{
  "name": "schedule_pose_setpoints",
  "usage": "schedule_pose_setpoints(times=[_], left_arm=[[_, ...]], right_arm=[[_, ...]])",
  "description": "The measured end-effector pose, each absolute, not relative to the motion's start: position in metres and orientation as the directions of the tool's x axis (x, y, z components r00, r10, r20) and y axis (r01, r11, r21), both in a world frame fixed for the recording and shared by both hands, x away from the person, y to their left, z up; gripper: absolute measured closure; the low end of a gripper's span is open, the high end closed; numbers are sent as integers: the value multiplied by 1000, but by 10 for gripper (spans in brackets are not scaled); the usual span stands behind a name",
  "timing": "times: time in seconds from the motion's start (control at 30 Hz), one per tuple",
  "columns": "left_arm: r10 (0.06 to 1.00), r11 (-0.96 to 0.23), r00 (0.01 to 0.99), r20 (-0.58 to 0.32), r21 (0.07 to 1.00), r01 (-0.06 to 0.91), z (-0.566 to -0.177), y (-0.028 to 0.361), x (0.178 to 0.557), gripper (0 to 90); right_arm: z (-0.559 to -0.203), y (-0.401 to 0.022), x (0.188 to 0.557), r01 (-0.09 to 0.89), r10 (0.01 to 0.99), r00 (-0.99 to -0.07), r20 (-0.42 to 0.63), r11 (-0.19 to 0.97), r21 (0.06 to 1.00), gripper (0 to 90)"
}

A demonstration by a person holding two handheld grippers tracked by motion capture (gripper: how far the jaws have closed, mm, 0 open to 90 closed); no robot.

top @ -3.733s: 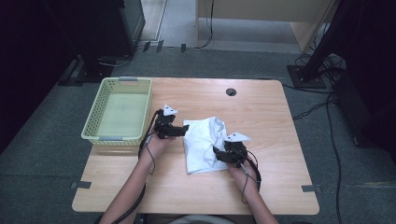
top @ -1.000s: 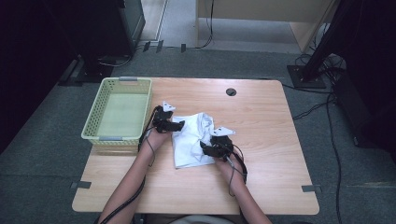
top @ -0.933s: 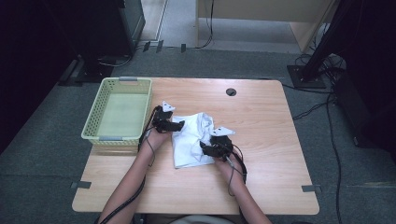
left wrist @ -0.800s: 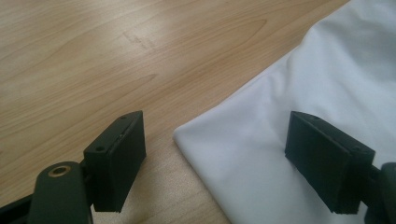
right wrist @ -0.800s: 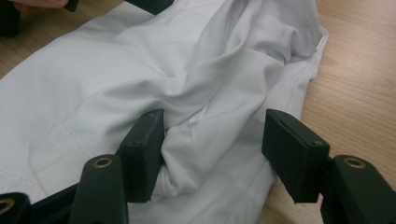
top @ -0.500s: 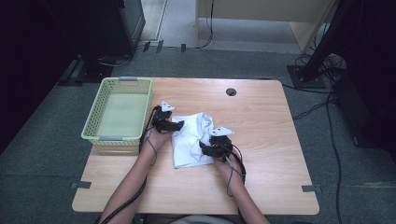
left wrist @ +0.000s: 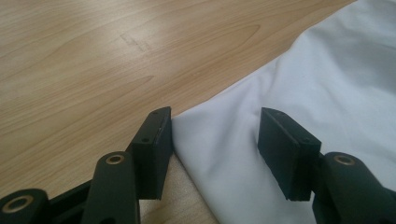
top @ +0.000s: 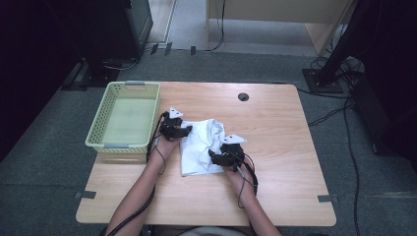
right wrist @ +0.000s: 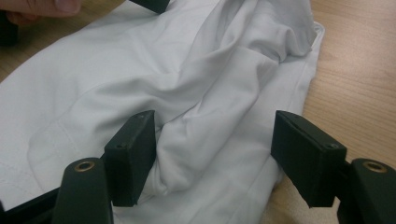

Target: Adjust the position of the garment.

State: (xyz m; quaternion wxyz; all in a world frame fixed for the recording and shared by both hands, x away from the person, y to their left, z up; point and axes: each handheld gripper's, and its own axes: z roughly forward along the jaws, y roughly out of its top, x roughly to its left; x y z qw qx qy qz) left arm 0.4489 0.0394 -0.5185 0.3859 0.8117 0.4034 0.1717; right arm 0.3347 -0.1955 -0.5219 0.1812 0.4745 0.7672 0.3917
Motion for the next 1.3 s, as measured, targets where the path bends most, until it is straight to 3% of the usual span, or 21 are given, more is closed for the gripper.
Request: schedule_pose_setpoints(times=[0.47,1.03,1.23,1.3], left_arm=[[793,-372,608,-32,765,525,-519,39,448,495],[800,-365,599,-33,766,530,-519,39,448,494],[805,-360,592,-33,766,533,-519,38,447,494],[807,-359,590,-33,765,534,-519,38,447,495]], right_arm=[[-517,-196,316,587,863,-483,145,197,785,304],[-523,-187,306,571,823,-562,83,313,758,225],[-523,-180,311,557,832,-554,25,348,755,254],[-523,-179,313,556,834,-551,26,343,757,305]])
